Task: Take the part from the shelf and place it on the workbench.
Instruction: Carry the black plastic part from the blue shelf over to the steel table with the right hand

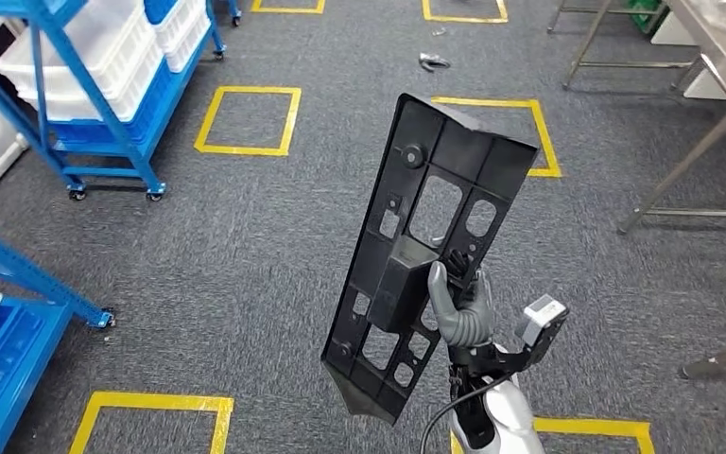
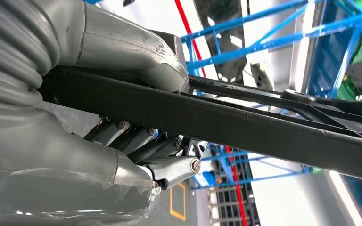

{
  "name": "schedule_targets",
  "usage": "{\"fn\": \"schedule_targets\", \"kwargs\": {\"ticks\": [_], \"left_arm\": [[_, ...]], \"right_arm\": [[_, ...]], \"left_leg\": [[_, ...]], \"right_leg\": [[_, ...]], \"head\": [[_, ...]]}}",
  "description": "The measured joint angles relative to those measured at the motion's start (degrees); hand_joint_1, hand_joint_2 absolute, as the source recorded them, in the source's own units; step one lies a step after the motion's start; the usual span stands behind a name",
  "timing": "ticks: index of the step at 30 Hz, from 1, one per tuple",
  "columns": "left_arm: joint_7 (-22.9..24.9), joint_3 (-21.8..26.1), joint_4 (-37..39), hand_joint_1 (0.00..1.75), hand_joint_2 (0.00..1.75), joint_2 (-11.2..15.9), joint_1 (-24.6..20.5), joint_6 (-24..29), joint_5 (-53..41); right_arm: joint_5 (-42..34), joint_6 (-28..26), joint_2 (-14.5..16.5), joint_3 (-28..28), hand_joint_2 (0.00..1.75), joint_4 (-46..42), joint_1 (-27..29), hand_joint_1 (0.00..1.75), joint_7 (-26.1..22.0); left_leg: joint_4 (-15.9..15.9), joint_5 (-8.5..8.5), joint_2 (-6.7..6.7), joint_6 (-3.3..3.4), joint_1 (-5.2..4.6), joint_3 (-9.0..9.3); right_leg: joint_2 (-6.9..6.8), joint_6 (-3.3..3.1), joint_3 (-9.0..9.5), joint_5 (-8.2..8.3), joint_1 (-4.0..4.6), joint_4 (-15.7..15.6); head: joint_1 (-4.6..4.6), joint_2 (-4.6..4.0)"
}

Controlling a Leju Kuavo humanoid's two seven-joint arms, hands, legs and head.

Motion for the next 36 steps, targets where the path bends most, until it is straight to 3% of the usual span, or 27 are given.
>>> {"fn": "schedule_targets", "kwargs": {"ticks": [1,3,5,6,7,8,10,12,14,16,18,20,22,23,24,25,27,29,31,32,34,36], "left_arm": [[-0.02,-0.03,0.00,0.00,1.75,0.03,-0.11,0.05,-0.01],[-0.09,-0.10,0.00,0.00,1.75,0.10,-0.24,0.10,-0.01],[-0.14,-0.17,0.00,0.00,1.75,0.17,-0.08,0.16,-0.01],[-0.14,-0.19,0.00,0.00,1.75,0.19,0.08,0.21,0.00],[-0.14,-0.20,0.00,0.00,1.75,0.21,0.22,0.28,0.00],[-0.13,-0.21,0.00,0.00,1.75,0.23,0.31,0.37,0.00],[-0.14,-0.25,0.00,0.00,1.75,0.30,0.36,0.52,0.00],[-0.14,-0.30,0.00,0.00,1.75,0.43,0.36,0.56,0.00],[-0.15,-0.34,0.00,0.00,1.75,0.49,0.25,0.55,-0.03],[-0.16,-0.43,-0.01,0.00,1.75,0.52,0.07,0.52,-0.18],[-0.21,-0.51,-0.02,0.00,1.75,0.59,-0.01,0.49,-0.38],[-0.26,-0.54,-0.02,0.00,1.75,0.66,0.08,0.46,-0.47],[-0.26,-0.54,-0.02,0.00,1.75,0.71,0.22,0.45,-0.49],[-0.26,-0.54,-0.02,0.00,1.75,0.73,0.25,0.45,-0.50],[-0.26,-0.55,-0.02,0.00,1.75,0.73,0.24,0.45,-0.50],[-0.26,-0.58,-0.02,0.00,1.75,0.73,0.22,0.44,-0.51],[-0.32,-0.71,-0.02,0.00,1.75,0.73,0.19,0.33,-0.55],[-0.43,-0.86,-0.02,0.00,1.75,0.75,0.19,0.17,-0.60],[-0.49,-0.97,-0.02,0.00,1.75,0.79,0.10,0.07,-0.62],[-0.50,-1.02,-0.03,0.00,1.75,0.84,0.02,0.01,-0.64],[-0.54,-1.12,-0.04,0.00,1.75,0.92,-0.02,-0.13,-0.69],[-0.56,-1.17,-0.04,0.00,1.75,0.97,0.18,-0.35,-0.70]], "right_arm": [[0.01,-0.01,0.05,-0.03,1.75,-0.03,0.07,1.75,0.01],[0.02,0.01,0.24,-0.08,1.75,-0.12,0.01,1.75,0.00],[0.03,0.02,0.48,-0.11,1.75,-0.29,-0.03,1.75,-0.01],[0.03,0.02,0.55,-0.11,1.75,-0.37,0.05,1.75,0.01],[0.03,0.01,0.57,-0.13,1.75,-0.43,0.18,1.75,0.02],[0.03,0.01,0.57,-0.14,1.75,-0.46,0.28,1.75,0.03],[0.03,-0.01,0.57,-0.15,1.75,-0.55,0.38,1.75,0.04],[0.03,-0.01,0.57,-0.15,1.75,-0.66,0.36,1.75,0.04],[0.04,0.00,0.60,-0.16,1.75,-0.81,0.41,1.75,0.06],[0.06,-0.01,0.61,-0.20,1.75,-1.08,0.57,1.75,0.07],[0.06,-0.02,0.61,-0.22,1.75,-1.41,0.57,1.75,0.03],[0.07,-0.03,0.61,-0.22,1.75,-1.60,0.48,1.75,0.01],[0.08,-0.03,0.59,-0.25,1.75,-1.62,0.61,1.75,0.03],[0.08,-0.03,0.58,-0.27,1.75,-1.62,0.71,1.75,0.04],[0.08,-0.03,0.57,-0.29,1.75,-1.63,0.78,1.75,0.05],[0.08,-0.03,0.57,-0.31,1.75,-1.66,0.80,1.75,0.05],[0.08,-0.04,0.57,-0.32,1.75,-1.80,0.74,1.75,0.05],[0.08,-0.05,0.57,-0.36,1.75,-1.99,0.72,1.75,0.03],[0.08,-0.07,0.57,-0.43,1.75,-2.17,0.88,1.75,0.02],[0.08,-0.08,0.57,-0.48,1.75,-2.30,1.01,1.75,0.01],[0.04,-0.09,0.60,-0.50,1.75,-2.56,1.12,1.75,-0.04],[-0.03,-0.13,0.65,-0.49,1.75,-2.64,1.23,1.75,-0.05]], "left_leg": [[0.17,-0.28,0.03,-0.28,0.07,0.04],[2.68,-2.06,-1.84,-0.73,0.22,-0.90],[9.45,-5.34,-4.58,-0.95,0.33,-4.06],[13.20,-6.61,-5.22,-1.02,0.34,-5.99],[15.65,-6.89,-5.53,-1.06,0.34,-7.44],[16.03,-6.03,-5.68,-1.07,0.34,-8.02],[10.74,-1.73,-6.34,-0.91,0.41,-6.35],[4.00,1.19,-8.74,-0.63,0.61,-3.71],[1.43,1.39,-10.24,-0.31,0.60,-2.67],[0.81,1.58,-9.26,0.30,0.67,-2.43],[0.06,1.90,-7.92,1.09,0.87,-2.08],[-0.31,1.94,-6.52,1.54,0.77,-1.81],[-0.31,1.79,-5.01,1.65,0.67,-1.75],[-0.30,1.68,-4.27,1.63,0.66,-1.69],[-0.29,1.56,-3.57,1.54,0.68,-1.56],[-0.29,1.42,-2.95,1.39,0.69,-1.35],[-0.22,1.04,-1.90,0.90,0.56,-0.87],[-0.20,0.72,-0.88,0.23,0.33,-0.51],[-0.30,0.44,0.27,-0.43,0.27,-0.20],[-0.03,0.07,-0.03,-0.74,0.37,-0.13],[3.57,-2.40,-2.45,-1.12,0.61,-1.48],[11.09,-6.12,-5.06,-1.26,0.75,-4.88]], "right_leg": [[0.63,-0.26,0.04,0.12,-0.14,-0.20],[1.76,-0.95,0.30,0.35,-0.53,-0.62],[2.87,-1.45,0.54,0.38,-0.67,-0.71],[3.55,-1.56,0.59,0.35,-0.66,-0.65],[4.36,-1.62,0.64,0.30,-0.65,-0.55],[5.21,-1.63,0.68,0.24,-0.66,-0.41],[6.91,-1.50,0.80,0.00,-0.74,-0.07],[8.32,-1.08,0.67,-0.30,-0.78,0.38],[9.49,-0.46,0.19,-0.29,-0.97,0.55],[10.29,0.25,-0.18,-0.16,-1.14,0.45],[8.04,0.82,-1.13,-1.46,-0.94,2.34],[4.55,1.24,-4.01,-4.55,-0.94,8.18],[3.38,1.62,-7.37,-6.66,-1.25,14.41],[3.15,1.77,-7.99,-6.34,-1.41,15.35],[2.89,1.85,-7.47,-4.99,-1.55,14.09],[2.30,1.85,-5.85,-2.94,-1.62,10.86],[-0.26,1.51,-1.99,0.14,-1.27,3.23],[-1.66,0.88,-0.45,0.70,-0.63,-0.11],[-0.41,0.18,-0.46,0.75,-0.51,-0.38],[0.29,-0.15,-0.34,0.89,-0.64,-0.62],[1.61,-0.87,-0.05,1.22,-1.01,-1.11],[2.95,-1.27,-0.04,1.25,-0.97,-1.11]], "head": [[0.02,0.00],[0.00,0.00],[-0.03,0.00],[-0.04,0.00],[-0.03,0.00],[-0.03,0.00],[-0.03,0.00],[-0.02,0.00],[-0.02,0.00],[-0.03,0.00],[0.25,0.00],[0.58,0.00],[0.65,0.00],[0.67,0.00],[0.68,0.00],[0.69,0.00],[0.69,0.00],[0.66,0.00],[0.62,0.00],[0.62,0.00],[0.49,-0.01],[0.34,-0.01]]}}
